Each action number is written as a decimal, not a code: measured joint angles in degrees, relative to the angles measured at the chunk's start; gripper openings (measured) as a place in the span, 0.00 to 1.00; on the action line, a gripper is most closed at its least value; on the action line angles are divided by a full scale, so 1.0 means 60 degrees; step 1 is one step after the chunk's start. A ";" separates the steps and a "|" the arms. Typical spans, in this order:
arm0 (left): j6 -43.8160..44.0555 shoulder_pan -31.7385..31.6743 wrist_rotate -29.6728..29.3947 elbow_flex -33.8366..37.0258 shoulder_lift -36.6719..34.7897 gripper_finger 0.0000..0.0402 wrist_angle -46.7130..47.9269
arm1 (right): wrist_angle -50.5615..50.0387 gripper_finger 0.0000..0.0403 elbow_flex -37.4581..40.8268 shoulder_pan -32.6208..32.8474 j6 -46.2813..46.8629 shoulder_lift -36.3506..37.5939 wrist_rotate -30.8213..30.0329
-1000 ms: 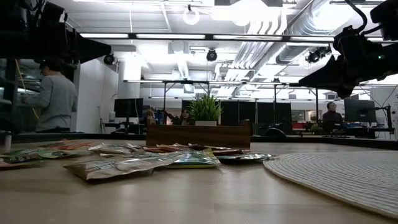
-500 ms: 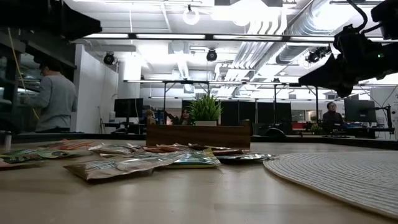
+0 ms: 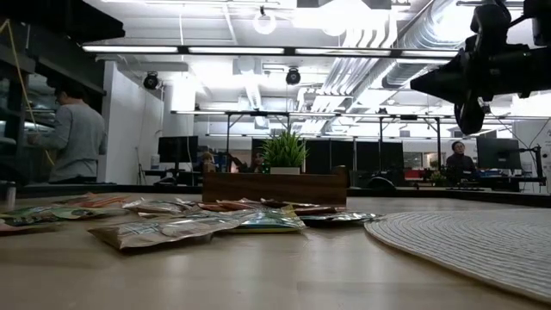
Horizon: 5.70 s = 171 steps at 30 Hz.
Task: Pick & Place Tea
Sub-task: Put the orange tea bag into the left section of the wooden organizer
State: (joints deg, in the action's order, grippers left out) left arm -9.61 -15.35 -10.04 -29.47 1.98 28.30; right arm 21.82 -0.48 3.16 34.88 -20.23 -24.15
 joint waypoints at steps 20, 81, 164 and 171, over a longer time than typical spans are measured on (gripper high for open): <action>0.0849 -0.0002 -0.0115 0.0000 0.0003 0.50 0.1193 | -0.3462 0.03 -0.4720 -0.0081 -0.0898 -0.3440 -0.0700; 0.3195 -0.0013 -0.0160 -0.1595 0.4295 0.24 -0.3010 | -0.7620 0.03 -1.5913 -0.1188 -0.4143 -1.4859 0.4378; -0.6761 -0.7043 0.5836 -0.8255 1.6432 0.24 0.9424 | -0.7958 0.03 -1.5909 -0.1206 -0.4573 -1.4845 0.4632; -0.7419 -0.6515 0.5885 -0.8230 1.7217 0.24 0.9622 | -0.7955 0.03 -1.5909 -0.1136 -0.4574 -1.4845 0.4675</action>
State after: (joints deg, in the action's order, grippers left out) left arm -54.12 -54.45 25.27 -78.85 105.28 86.03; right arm -25.91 -95.94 -3.65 7.43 -109.30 3.90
